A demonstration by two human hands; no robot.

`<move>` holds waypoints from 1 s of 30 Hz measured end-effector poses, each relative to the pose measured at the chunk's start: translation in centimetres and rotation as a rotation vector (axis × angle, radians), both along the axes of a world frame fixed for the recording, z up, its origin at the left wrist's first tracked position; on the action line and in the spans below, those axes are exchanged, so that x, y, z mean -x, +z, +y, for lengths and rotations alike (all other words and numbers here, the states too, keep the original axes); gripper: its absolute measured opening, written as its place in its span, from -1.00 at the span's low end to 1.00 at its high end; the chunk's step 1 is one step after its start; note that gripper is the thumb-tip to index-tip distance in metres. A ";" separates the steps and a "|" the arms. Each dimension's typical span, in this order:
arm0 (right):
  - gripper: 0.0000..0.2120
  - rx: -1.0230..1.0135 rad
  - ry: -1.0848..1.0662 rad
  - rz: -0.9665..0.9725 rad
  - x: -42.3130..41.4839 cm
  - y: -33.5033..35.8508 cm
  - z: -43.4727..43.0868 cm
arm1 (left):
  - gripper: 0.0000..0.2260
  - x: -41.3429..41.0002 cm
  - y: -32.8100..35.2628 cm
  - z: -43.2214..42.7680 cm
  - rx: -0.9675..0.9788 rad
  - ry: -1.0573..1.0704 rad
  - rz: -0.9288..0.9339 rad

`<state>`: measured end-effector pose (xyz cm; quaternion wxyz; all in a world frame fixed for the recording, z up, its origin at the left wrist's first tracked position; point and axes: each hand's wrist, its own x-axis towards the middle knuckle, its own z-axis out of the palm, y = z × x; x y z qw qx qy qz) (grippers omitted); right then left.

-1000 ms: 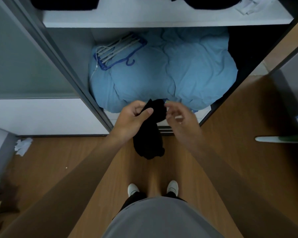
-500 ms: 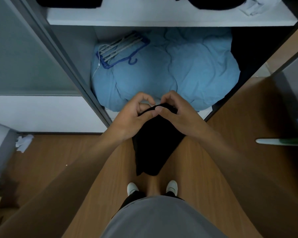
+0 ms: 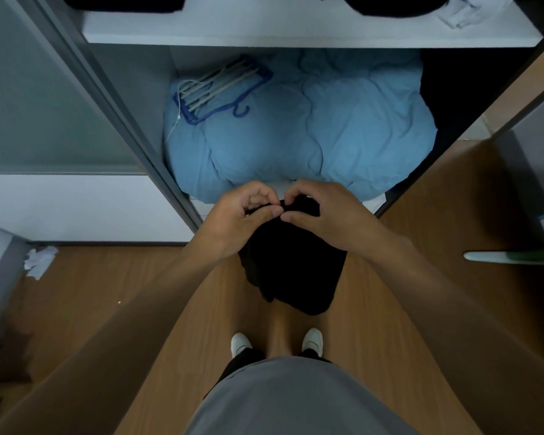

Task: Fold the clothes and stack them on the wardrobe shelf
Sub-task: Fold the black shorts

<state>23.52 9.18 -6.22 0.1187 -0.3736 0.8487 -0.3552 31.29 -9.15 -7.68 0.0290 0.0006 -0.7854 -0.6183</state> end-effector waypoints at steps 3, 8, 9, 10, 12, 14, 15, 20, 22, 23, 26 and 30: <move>-0.89 -0.015 -0.002 0.072 -0.1 0.0 0.0 | -0.95 0.2 -0.5 -0.1 0.045 -0.036 0.004; -0.85 0.058 -0.132 0.126 -0.4 0.7 -0.6 | -0.93 0.2 -1.8 -0.3 0.228 -0.134 -0.008; -0.83 0.073 -0.140 0.124 -0.3 0.9 -0.6 | -0.92 0.2 -2.0 -0.4 0.234 -0.136 -0.007; -0.81 0.080 -0.139 0.122 -0.3 1.1 -0.6 | -0.90 0.3 -2.2 -0.6 0.234 -0.131 -0.009; -0.82 0.071 -0.111 0.113 -0.2 1.3 -0.2 | -0.91 0.5 -2.4 -1.2 0.223 -0.104 -0.022; -0.91 0.054 -0.094 0.071 -0.1 1.3 0.4 | -0.93 0.8 -2.0 -1.7 0.212 -0.075 -0.017; -0.93 0.053 -0.090 0.031 0.0 1.2 0.9 | -0.92 1.0 -1.8 -1.6 0.208 -0.064 -0.004; -0.88 0.067 -0.048 -0.033 0.2 1.6 1.5 | -0.78 2.2 -0.4 -1.1 0.187 -0.063 0.032; -0.78 0.069 -0.080 0.003 0.4 1.9 1.1 | -0.76 2.6 0.3 -1.0 0.184 -0.071 0.039; -0.71 0.080 -0.109 0.010 0.5 2.0 0.8 | -0.76 2.7 0.6 -1.0 0.181 -0.081 0.043; -0.69 0.135 -0.144 0.001 0.8 3.0 -0.2 | -0.77 2.7 0.6 -1.2 0.187 -0.169 0.016; -0.81 0.157 -0.086 0.039 1.2 4.2 -0.5 | -0.72 2.1 -0.9 -2.2 0.175 -0.303 -0.139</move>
